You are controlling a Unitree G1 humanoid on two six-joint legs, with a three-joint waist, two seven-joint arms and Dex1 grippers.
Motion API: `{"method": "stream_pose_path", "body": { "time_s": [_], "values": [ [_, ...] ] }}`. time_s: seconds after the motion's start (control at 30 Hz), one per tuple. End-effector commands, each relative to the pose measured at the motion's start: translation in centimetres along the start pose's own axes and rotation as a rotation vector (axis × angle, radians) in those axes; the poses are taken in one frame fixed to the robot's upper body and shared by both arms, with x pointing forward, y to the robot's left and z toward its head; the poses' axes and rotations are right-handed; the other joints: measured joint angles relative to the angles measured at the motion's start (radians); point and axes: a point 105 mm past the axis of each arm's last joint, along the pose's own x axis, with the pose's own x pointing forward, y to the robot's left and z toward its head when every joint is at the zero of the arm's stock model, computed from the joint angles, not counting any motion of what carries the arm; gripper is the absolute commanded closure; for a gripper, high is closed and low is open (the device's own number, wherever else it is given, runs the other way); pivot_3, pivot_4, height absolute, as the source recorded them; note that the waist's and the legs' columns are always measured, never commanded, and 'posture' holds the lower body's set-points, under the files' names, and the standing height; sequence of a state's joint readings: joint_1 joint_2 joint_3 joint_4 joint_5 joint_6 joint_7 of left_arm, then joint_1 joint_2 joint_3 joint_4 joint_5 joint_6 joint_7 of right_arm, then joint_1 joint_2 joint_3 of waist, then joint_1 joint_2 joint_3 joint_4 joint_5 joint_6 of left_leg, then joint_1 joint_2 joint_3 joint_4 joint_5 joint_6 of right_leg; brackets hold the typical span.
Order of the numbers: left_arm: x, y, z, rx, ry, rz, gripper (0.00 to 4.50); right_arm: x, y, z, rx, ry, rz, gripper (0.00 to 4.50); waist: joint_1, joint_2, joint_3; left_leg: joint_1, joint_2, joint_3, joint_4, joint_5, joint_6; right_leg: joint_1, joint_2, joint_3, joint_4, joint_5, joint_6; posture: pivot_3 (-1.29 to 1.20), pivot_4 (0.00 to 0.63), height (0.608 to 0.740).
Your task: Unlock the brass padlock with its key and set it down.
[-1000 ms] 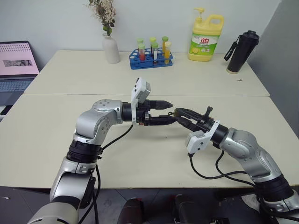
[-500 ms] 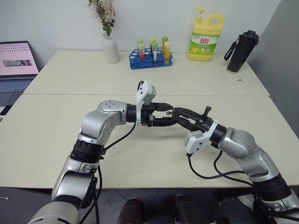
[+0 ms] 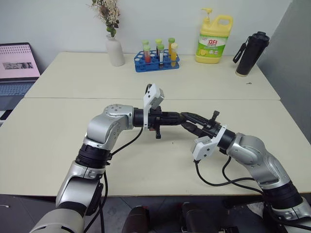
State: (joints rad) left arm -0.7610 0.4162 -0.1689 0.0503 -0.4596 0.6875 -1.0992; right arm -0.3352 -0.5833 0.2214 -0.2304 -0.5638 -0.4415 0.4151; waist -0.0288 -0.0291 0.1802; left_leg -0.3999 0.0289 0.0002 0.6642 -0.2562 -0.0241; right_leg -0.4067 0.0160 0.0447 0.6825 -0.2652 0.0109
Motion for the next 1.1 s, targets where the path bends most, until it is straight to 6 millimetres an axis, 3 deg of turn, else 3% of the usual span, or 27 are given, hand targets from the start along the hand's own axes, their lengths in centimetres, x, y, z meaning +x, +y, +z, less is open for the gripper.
{"method": "stream_pose_path", "body": {
  "time_s": [0.03, 0.17, 0.2, 0.27, 0.47, 0.53, 0.63, 0.8, 0.9, 1.1],
  "values": [
    [0.2, -0.1, 1.0, 0.051, -0.012, -0.002, 4.34, 0.1, -1.3, 1.2, -0.020, -0.056, -0.044, 3.56, 0.000, 0.000, 0.000, 0.000, 0.000, 0.000, 0.000, 0.000, 0.000, 0.000, 0.000, 0.000, 0.000, 0.000, 0.000, 0.00, 0.150, 0.740],
    [0.2, -0.1, 0.9, 0.056, -0.011, -0.008, 4.34, -0.4, -0.9, 1.2, 0.043, -0.059, -0.009, 3.56, 0.000, 0.000, 0.000, 0.000, 0.000, 0.000, 0.000, 0.000, 0.000, 0.000, 0.000, 0.000, 0.000, 0.000, 0.000, 0.00, 0.150, 0.740],
    [0.3, -0.1, 0.9, 0.056, -0.012, -0.009, 4.34, -0.6, -1.0, 1.1, 0.052, -0.054, -0.016, 3.00, 0.000, 0.000, 0.000, 0.000, 0.000, 0.000, 0.000, 0.000, 0.000, 0.000, 0.000, 0.000, 0.000, 0.000, 0.000, 0.00, 0.150, 0.740],
    [0.3, -0.1, 0.9, 0.055, -0.014, -0.011, 4.34, -1.1, -1.3, 0.7, 0.075, -0.034, -0.020, 2.53, 0.000, 0.000, 0.000, 0.000, 0.000, 0.000, 0.000, 0.000, 0.000, 0.000, 0.000, 0.000, 0.000, 0.000, 0.000, 0.00, 0.150, 0.740],
    [0.5, 0.1, 0.6, 0.065, -0.015, -0.027, 4.34, -3.4, -1.2, -0.7, 0.187, 0.069, 0.039, 0.45, 0.002, 0.000, 0.000, 0.000, 0.000, 0.000, 0.000, 0.000, 0.000, 0.000, 0.000, 0.000, 0.000, 0.000, 0.000, 0.00, 0.150, 0.740],
    [0.6, 0.4, 0.6, 0.070, -0.015, -0.035, 4.34, -4.9, -1.2, -1.3, 0.273, 0.119, 0.073, 0.09, 0.002, 0.000, 0.000, 0.000, 0.000, 0.000, 0.000, 0.000, 0.000, 0.001, 0.000, 0.000, 0.000, 0.000, 0.000, 0.00, 0.150, 0.740],
    [0.8, 0.6, 0.4, 0.046, -0.018, -0.069, 4.34, -6.6, -1.8, -1.0, 0.425, 0.143, 0.102, 0.09, 0.006, 0.000, 0.000, 0.000, -0.001, 0.001, 0.000, 0.000, 0.000, 0.001, 0.000, -0.001, 0.000, 0.000, 0.000, 0.00, 0.150, 0.740],
    [0.9, 0.2, 0.5, 0.045, -0.015, -0.137, 4.34, -6.9, -1.2, 1.1, 0.612, 0.097, 0.203, 0.09, -0.001, 0.000, 0.000, 0.001, -0.001, 0.000, 0.000, 0.000, 0.000, 0.001, 0.001, -0.001, -0.001, -0.001, 0.002, 0.00, 0.150, 0.740],
    [0.9, -0.4, 0.7, 0.066, -0.012, -0.181, 4.34, -6.6, -1.0, 2.1, 0.707, 0.071, 0.216, 0.55, -0.002, 0.000, 0.000, 0.001, -0.001, 0.000, 0.000, 0.000, 0.000, 0.001, 0.002, -0.001, 0.000, -0.001, 0.002, 0.00, 0.150, 0.740],
    [0.7, -1.1, 1.0, 0.135, 0.000, -0.204, 4.34, -5.2, -1.8, 2.5, 0.858, 0.033, 0.154, 2.58, -0.001, 0.000, 0.000, 0.000, -0.001, -0.001, 0.000, 0.000, 0.000, 0.001, 0.001, -0.001, 0.000, -0.001, 0.002, 0.00, 0.150, 0.740]
  ]
}}
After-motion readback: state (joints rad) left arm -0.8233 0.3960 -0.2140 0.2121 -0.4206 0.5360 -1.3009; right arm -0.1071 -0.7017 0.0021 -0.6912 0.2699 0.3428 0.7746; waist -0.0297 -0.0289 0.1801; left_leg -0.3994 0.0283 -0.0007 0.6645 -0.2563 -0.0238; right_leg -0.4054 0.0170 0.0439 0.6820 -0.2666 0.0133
